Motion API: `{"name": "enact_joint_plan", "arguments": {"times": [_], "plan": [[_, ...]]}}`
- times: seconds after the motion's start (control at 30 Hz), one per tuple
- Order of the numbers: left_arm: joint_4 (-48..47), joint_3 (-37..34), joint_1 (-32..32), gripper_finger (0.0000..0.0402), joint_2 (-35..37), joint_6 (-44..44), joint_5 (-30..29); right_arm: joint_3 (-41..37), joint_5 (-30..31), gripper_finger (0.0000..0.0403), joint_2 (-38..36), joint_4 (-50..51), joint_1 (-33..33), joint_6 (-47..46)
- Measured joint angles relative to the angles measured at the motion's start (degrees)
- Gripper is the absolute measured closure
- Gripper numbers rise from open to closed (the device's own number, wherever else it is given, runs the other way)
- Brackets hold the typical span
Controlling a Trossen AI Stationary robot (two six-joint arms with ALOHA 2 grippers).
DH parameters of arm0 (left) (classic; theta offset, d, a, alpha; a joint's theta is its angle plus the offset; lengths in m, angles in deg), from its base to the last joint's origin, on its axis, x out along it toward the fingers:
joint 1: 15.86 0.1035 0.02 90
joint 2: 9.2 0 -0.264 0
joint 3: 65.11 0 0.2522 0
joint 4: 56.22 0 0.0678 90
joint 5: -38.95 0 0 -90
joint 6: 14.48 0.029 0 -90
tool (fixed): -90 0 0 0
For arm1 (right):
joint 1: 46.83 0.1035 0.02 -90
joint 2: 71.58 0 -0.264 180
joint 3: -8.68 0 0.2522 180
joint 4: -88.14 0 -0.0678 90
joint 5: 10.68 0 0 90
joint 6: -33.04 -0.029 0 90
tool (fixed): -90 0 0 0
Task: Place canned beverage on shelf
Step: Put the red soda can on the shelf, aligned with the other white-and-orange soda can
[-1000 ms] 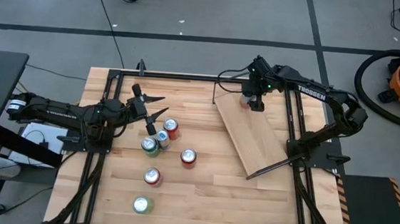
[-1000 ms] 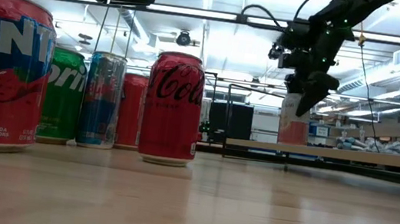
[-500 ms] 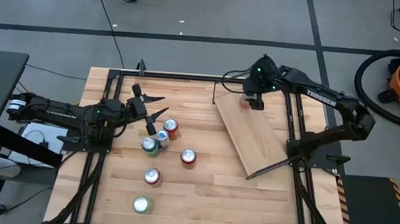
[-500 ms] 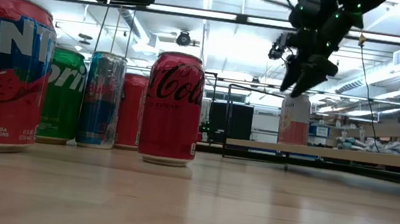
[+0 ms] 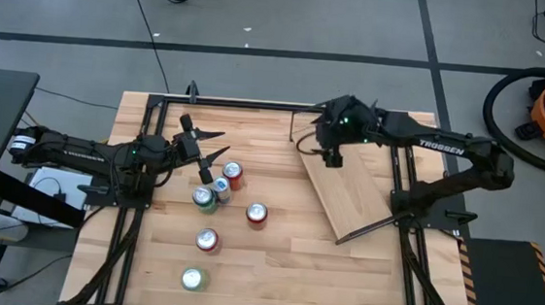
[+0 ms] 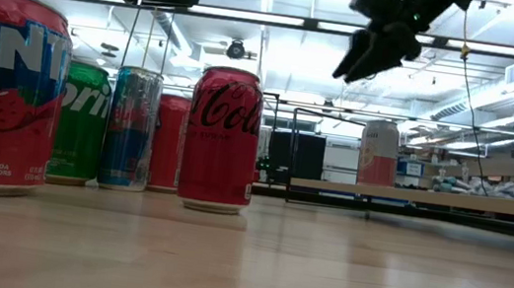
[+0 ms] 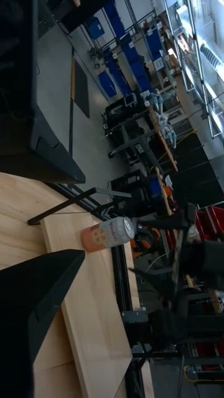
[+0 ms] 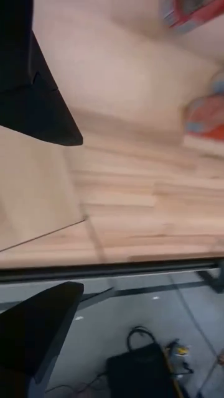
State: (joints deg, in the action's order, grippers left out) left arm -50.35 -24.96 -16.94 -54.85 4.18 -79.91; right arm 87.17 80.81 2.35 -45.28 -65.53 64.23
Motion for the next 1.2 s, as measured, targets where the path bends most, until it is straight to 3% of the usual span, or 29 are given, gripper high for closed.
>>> {"name": "enact_joint_plan", "arguments": {"times": [0.27, 0.63, 0.9, 1.2], "plan": [[0.18, 0.0, 0.0, 0.0207, 0.0, -0.47, 0.02, 0.09, 1.95, 0.002, 1.18, -4.03, 9.96, -9.12], [0.23, 0.04, -0.09, 0.0207, -0.02, -2.0, 0.03, 0.36, 5.52, 0.0021, 10.19, -10.22, 21.69, -17.69], [-3.2, 0.04, -0.15, 0.0207, -0.04, -7.66, 0.26, 9.53, 5.54, 0.0021, 18.42, -8.85, 27.49, -23.63], [-4.73, 0.04, -0.15, 0.0207, -0.04, -10.99, 3.67, 21.62, 4.9, 0.0021, 29.07, -5.32, 31.21, -23.79]]}}
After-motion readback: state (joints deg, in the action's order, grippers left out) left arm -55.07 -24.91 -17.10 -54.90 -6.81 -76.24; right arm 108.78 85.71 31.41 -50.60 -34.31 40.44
